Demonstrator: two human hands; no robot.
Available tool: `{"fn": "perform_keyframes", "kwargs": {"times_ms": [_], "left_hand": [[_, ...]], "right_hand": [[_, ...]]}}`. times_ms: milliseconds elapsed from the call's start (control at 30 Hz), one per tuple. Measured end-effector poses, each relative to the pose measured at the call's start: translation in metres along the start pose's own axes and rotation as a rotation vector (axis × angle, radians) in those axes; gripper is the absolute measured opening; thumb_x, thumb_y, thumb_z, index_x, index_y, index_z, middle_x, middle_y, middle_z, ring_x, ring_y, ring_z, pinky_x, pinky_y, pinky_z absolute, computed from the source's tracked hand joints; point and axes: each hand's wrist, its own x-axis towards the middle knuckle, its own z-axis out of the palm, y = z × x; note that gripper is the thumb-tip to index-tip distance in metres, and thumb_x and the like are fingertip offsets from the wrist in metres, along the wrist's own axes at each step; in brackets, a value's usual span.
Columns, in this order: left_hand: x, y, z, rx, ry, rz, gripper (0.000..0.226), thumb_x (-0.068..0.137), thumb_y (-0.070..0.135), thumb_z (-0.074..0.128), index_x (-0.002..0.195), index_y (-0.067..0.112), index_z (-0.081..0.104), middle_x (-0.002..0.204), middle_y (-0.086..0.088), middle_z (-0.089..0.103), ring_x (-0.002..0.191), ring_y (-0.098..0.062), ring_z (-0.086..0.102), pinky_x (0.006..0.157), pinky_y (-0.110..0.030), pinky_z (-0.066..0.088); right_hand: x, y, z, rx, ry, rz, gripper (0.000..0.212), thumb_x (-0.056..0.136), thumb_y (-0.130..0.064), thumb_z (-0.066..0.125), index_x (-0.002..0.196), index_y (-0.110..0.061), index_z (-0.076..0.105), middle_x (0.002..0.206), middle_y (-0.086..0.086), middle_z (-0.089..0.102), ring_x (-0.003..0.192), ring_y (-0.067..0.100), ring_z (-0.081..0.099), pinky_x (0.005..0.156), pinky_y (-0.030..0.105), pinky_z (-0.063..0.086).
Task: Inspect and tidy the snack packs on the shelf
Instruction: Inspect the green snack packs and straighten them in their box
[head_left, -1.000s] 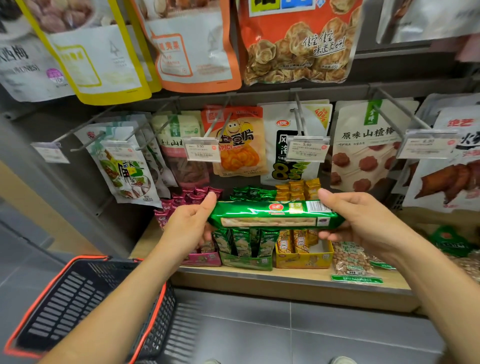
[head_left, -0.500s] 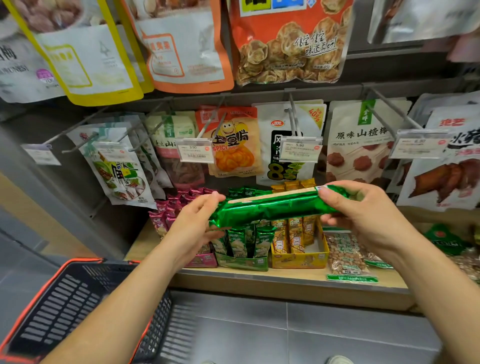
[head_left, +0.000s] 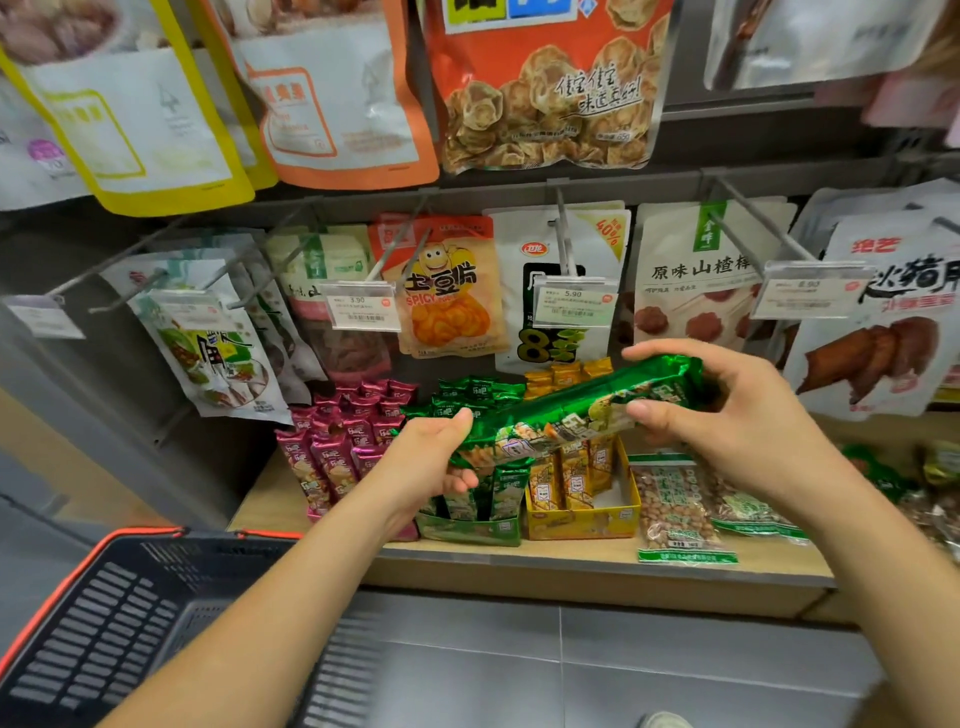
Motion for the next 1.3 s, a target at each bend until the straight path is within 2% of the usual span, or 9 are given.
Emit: {"fn": "perform_keyframes", "kwargs": {"times_ms": [100,233,333,467,600,700,833,1000,1300], "left_hand": [[0.002,0.001,0.009,0.408,0.126,0.227,0.031,0.101,0.038,0.046,0.093,0.015,0.066,0.103,-0.008,0.067,0.063,-0.013,0.066,0.059,-0.037,0.053],[0.011,-0.005,0.017,0.931,0.239,0.533,0.032,0.098,0.022,0.051,0.128,0.018,0.062,0.124,0.000,0.065,0.110,-0.017,0.060,0.098,-0.032,0.045],[0.017,-0.013,0.029,1.127,0.062,0.568,0.048,0.094,0.028,0.056,0.141,0.017,0.049,0.142,-0.003,0.053,0.128,-0.022,0.049,0.109,-0.032,0.035],[0.027,-0.025,0.047,1.418,-0.046,0.486,0.065,0.096,0.037,0.055,0.151,0.016,0.030,0.150,-0.009,0.042,0.130,-0.031,0.044,0.107,-0.040,0.038],[0.034,-0.023,0.050,1.596,-0.008,0.419,0.031,0.095,0.020,0.056,0.125,0.012,0.056,0.115,-0.011,0.064,0.106,-0.032,0.062,0.085,-0.040,0.051],[0.038,-0.025,0.043,1.526,0.026,0.450,0.015,0.091,0.007,0.054,0.098,0.012,0.066,0.099,-0.007,0.071,0.098,-0.029,0.066,0.080,-0.037,0.049],[0.040,-0.030,0.033,1.218,0.045,0.462,0.036,0.091,0.004,0.053,0.123,0.014,0.067,0.116,-0.003,0.071,0.114,-0.019,0.063,0.101,-0.030,0.045],[0.036,-0.041,0.028,1.169,-0.014,0.415,0.038,0.093,0.003,0.051,0.126,0.017,0.064,0.120,-0.006,0.070,0.115,-0.023,0.062,0.100,-0.034,0.045],[0.025,-0.045,0.024,1.332,-0.013,0.609,0.035,0.087,-0.001,0.051,0.113,0.016,0.067,0.109,-0.001,0.062,0.104,-0.024,0.045,0.089,-0.034,0.042]], "right_hand": [[-0.001,0.003,-0.005,-0.154,0.053,-0.046,0.032,0.076,-0.026,0.076,0.103,-0.041,0.067,0.088,-0.013,0.072,0.082,0.000,0.067,0.070,0.010,0.050],[-0.002,0.010,-0.013,-0.364,0.073,-0.098,0.028,0.084,-0.024,0.070,0.103,-0.040,0.059,0.092,-0.015,0.066,0.082,-0.001,0.063,0.072,0.008,0.045],[0.002,0.017,-0.014,-0.430,0.060,-0.053,0.025,0.091,-0.024,0.062,0.115,-0.029,0.058,0.103,0.001,0.063,0.095,0.017,0.062,0.083,0.032,0.050],[0.005,0.027,-0.010,-0.577,-0.081,0.050,0.038,0.100,-0.027,0.046,0.138,-0.022,0.048,0.105,0.000,0.053,0.103,0.017,0.051,0.079,0.026,0.032],[0.005,0.029,0.003,-0.615,-0.105,0.043,0.045,0.098,-0.020,0.051,0.143,-0.024,0.047,0.100,-0.005,0.054,0.098,0.017,0.053,0.081,0.028,0.040],[0.007,0.030,0.013,-0.538,0.021,-0.007,0.042,0.093,-0.012,0.061,0.134,-0.021,0.058,0.115,-0.001,0.066,0.109,0.019,0.060,0.098,0.036,0.048],[0.014,0.036,0.029,-0.350,0.169,-0.044,0.041,0.090,-0.003,0.064,0.127,-0.017,0.064,0.118,0.001,0.068,0.109,0.014,0.063,0.098,0.039,0.052],[0.022,0.041,0.059,-0.216,0.293,-0.062,0.036,0.085,-0.001,0.069,0.118,-0.016,0.070,0.108,-0.008,0.068,0.101,0.006,0.065,0.094,0.029,0.053],[0.034,0.060,0.112,-0.509,0.154,-0.001,0.030,0.094,-0.003,0.057,0.123,-0.001,0.064,0.132,0.014,0.060,0.120,0.025,0.057,0.103,0.018,0.031]]}}
